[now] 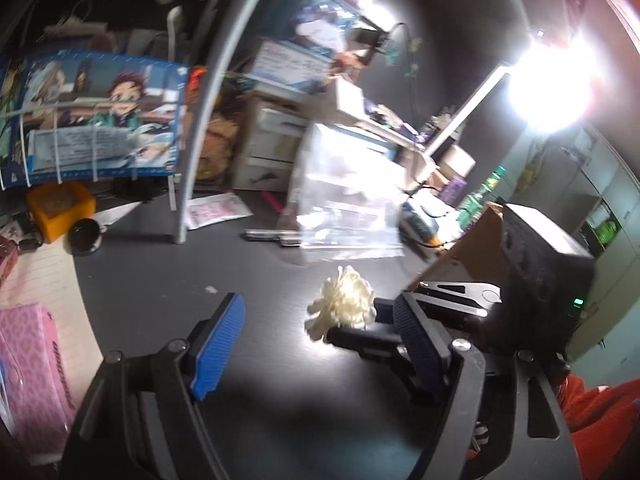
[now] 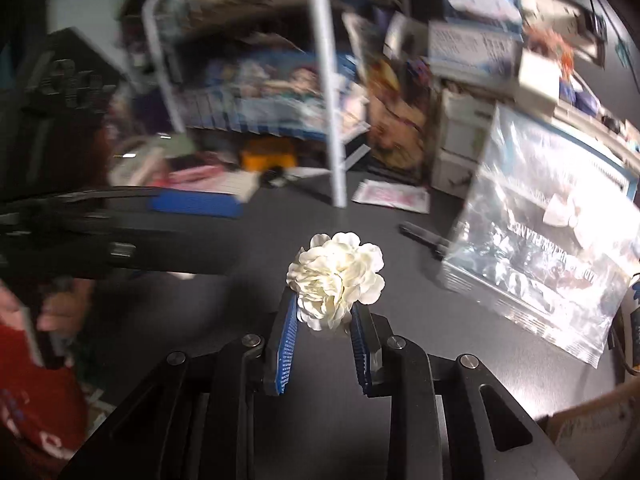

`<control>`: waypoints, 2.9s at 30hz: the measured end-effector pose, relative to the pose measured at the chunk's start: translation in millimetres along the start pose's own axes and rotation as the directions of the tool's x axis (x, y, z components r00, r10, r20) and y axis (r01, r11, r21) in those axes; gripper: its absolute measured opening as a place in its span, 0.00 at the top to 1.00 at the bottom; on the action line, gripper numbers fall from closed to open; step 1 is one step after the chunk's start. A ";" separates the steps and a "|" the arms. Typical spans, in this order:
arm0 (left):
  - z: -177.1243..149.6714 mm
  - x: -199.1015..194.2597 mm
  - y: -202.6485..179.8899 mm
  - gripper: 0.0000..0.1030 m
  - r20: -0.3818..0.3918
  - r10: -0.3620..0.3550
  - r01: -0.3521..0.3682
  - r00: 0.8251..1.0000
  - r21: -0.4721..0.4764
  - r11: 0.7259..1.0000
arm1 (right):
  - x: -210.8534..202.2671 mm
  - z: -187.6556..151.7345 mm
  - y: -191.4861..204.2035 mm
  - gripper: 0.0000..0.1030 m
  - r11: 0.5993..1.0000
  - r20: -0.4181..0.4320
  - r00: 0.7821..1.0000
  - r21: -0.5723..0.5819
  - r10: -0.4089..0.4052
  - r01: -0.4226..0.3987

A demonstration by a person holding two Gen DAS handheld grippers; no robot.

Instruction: Organize objects

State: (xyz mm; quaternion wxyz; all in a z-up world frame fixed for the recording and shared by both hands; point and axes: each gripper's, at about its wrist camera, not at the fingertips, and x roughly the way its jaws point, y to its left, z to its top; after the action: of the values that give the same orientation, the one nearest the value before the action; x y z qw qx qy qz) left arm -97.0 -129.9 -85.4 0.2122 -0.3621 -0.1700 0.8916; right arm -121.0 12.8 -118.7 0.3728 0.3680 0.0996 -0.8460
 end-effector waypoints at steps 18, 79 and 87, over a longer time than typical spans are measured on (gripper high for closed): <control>29.2 -6.9 -175.5 0.77 0.015 -0.191 0.182 0.982 0.238 0.954 | -182.7 -19.3 -14.6 0.80 0.989 0.217 0.971 -0.088 -0.098 0.120; 20.4 -7.9 -240.3 0.02 0.221 0.209 -0.257 0.953 0.217 0.942 | -249.2 -58.1 -98.7 0.05 0.964 0.171 0.949 0.040 -0.266 0.263; 20.8 -4.5 -224.8 0.02 0.241 0.255 -0.298 0.936 0.163 0.940 | -252.2 -61.8 -110.6 0.05 0.984 0.234 0.957 0.094 -0.170 0.151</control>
State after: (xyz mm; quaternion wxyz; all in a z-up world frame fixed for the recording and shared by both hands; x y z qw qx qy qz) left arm -51.6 56.3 34.0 0.0991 -0.2603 -0.0499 0.9591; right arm -51.2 258.4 1.6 0.2981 0.2672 0.0512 -0.9150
